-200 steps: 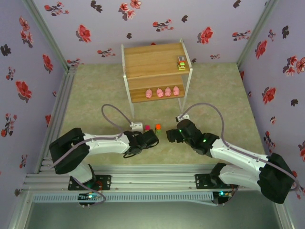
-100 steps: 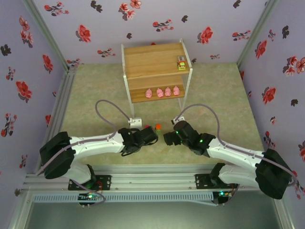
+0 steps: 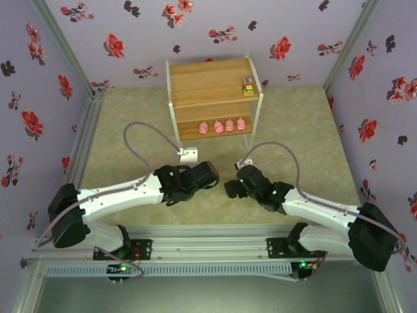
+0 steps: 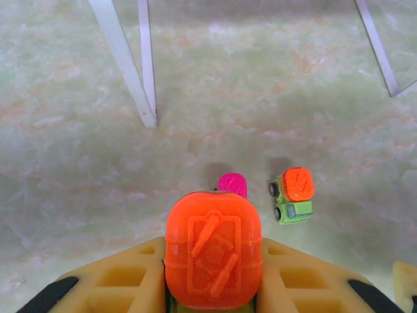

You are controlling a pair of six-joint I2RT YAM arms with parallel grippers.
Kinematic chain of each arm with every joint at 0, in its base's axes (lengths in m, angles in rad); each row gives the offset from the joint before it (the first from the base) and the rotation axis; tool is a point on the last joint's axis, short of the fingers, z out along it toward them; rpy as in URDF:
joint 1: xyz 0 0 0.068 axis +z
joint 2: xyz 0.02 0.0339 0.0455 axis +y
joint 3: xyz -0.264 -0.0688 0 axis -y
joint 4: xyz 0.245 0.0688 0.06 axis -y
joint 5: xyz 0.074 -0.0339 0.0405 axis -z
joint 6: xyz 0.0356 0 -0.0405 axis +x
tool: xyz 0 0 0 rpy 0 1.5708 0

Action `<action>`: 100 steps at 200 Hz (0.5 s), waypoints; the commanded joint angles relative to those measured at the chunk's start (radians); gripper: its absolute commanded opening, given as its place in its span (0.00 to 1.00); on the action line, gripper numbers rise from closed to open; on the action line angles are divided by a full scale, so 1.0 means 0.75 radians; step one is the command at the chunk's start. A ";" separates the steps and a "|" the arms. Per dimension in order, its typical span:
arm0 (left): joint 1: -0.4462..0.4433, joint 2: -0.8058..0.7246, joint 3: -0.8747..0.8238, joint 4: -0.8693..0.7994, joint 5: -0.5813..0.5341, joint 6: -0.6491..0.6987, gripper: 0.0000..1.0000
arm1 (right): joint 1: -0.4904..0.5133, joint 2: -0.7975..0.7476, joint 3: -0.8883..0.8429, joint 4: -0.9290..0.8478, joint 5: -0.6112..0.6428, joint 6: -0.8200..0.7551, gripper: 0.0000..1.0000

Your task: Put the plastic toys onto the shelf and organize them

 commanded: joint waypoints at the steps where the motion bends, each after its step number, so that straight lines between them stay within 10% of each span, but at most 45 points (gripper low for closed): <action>1: -0.008 -0.017 0.076 -0.080 -0.072 0.068 0.24 | 0.011 0.022 0.026 0.040 0.038 -0.028 0.89; 100: -0.004 0.133 0.547 -0.123 -0.143 0.347 0.24 | 0.011 0.019 -0.021 0.128 0.022 -0.028 0.90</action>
